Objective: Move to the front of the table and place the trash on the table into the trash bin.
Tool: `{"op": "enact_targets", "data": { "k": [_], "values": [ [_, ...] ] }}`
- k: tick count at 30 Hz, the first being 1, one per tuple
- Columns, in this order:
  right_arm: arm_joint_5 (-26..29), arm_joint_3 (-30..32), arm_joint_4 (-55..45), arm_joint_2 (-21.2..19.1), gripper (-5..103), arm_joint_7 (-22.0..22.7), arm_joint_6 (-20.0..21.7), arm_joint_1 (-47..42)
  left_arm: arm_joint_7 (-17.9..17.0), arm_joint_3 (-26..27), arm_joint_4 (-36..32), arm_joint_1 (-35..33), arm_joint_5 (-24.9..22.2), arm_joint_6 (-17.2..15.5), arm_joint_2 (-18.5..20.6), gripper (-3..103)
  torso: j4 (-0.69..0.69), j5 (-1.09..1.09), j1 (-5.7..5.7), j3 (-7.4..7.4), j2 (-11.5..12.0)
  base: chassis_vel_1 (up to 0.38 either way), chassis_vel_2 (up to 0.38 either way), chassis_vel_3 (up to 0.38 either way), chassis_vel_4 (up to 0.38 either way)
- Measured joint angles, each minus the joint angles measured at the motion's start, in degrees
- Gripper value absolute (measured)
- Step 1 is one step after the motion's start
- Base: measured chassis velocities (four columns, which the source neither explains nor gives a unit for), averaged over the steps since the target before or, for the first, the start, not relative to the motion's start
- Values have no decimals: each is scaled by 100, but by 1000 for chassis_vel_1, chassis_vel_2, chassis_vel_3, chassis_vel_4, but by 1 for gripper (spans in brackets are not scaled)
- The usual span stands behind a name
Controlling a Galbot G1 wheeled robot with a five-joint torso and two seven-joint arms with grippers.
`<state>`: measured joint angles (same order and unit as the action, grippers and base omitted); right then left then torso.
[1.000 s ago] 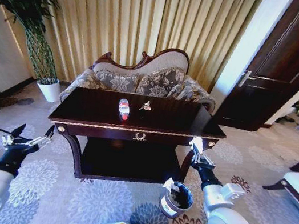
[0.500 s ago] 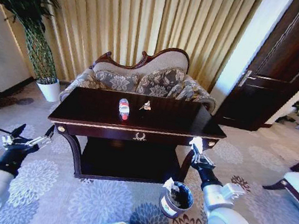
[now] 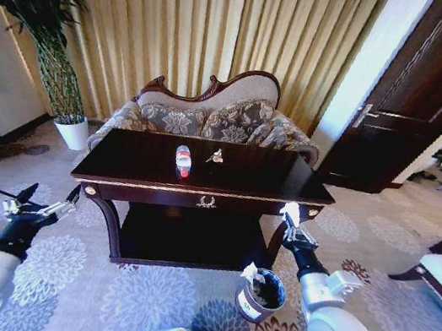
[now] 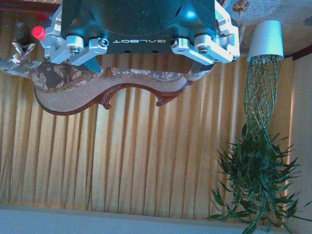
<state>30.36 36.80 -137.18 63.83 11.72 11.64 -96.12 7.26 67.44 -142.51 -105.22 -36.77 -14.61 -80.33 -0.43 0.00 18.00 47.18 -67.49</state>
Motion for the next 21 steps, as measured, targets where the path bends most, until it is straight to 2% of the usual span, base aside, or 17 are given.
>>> {"op": "enact_targets", "data": {
  "k": [10, 13, 14, 15, 21],
  "values": [
    [0, 0, 0, 0, 0, 0, 0, 0, 0, 0, 0, 0, 0, 0, 0, 100, 0, 0, 0, 0, 0, 0, 0, 0, 0],
    [-163, 40, 97, 62, 0, -41, 4, 70, 0, 1, -6, 3, -11, -14, 24, 100, 0, -6, 0, 0, 0, 0, 0, 0, 0],
    [-356, 93, 297, 164, 0, -77, 19, 206, 0, 11, -12, 7, -27, -24, 53, 100, -1, 4, 0, 0, 0, 0, 0, 0, 0],
    [-410, 106, 355, 193, 0, -87, 21, 251, 1, 15, -14, 8, -34, -26, 62, 100, 0, 3, 0, 0, 0, 0, 0, 0, 0],
    [-449, 108, 520, 231, 0, -99, 34, 330, 19, 1, -14, 2, -41, -29, 66, 100, 0, -1, 0, 0, 0, 0, 0, 0, 0]
  ]
}}
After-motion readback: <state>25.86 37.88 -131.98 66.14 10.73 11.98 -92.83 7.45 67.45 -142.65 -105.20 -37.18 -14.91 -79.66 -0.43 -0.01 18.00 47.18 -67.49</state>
